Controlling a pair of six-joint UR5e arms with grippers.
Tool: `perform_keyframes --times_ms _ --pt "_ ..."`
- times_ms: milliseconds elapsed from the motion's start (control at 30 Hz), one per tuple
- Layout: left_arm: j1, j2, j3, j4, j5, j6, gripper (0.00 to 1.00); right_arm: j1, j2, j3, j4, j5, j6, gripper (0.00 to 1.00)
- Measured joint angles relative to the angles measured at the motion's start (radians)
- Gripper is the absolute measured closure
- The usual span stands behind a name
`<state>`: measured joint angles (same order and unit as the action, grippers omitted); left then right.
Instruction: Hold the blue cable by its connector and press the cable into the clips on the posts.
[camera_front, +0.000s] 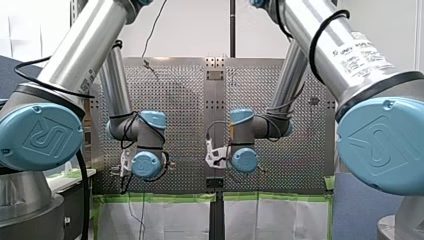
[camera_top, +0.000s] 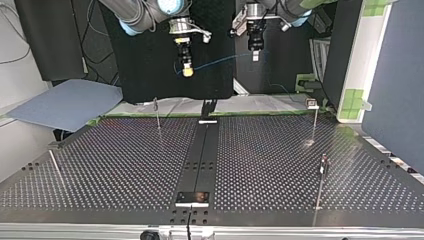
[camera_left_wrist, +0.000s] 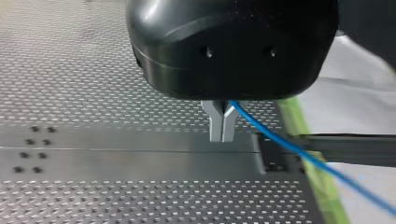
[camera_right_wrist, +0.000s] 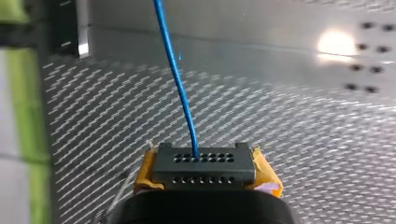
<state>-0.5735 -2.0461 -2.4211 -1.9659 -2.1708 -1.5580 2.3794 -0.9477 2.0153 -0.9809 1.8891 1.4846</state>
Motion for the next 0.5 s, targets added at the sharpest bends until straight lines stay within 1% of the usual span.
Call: perform_keyframes --times_ms 67,233,333,500 --pt "0.000 -0.002 0.000 -0.014 0.000 0.005 1.00 0.000 0.008 0.000 0.020 0.010 0.000 0.99" --pt "0.000 -0.003 0.000 -0.024 0.000 0.008 1.00 0.000 0.014 0.000 0.065 0.017 0.001 0.99" --pt "-0.001 -0.003 -0.001 -0.025 0.000 0.009 1.00 0.001 0.014 0.000 0.075 0.018 0.001 0.99" --pt "-0.001 -0.004 -0.001 -0.025 0.000 0.009 1.00 0.001 0.014 0.000 0.078 0.018 0.001 0.99"
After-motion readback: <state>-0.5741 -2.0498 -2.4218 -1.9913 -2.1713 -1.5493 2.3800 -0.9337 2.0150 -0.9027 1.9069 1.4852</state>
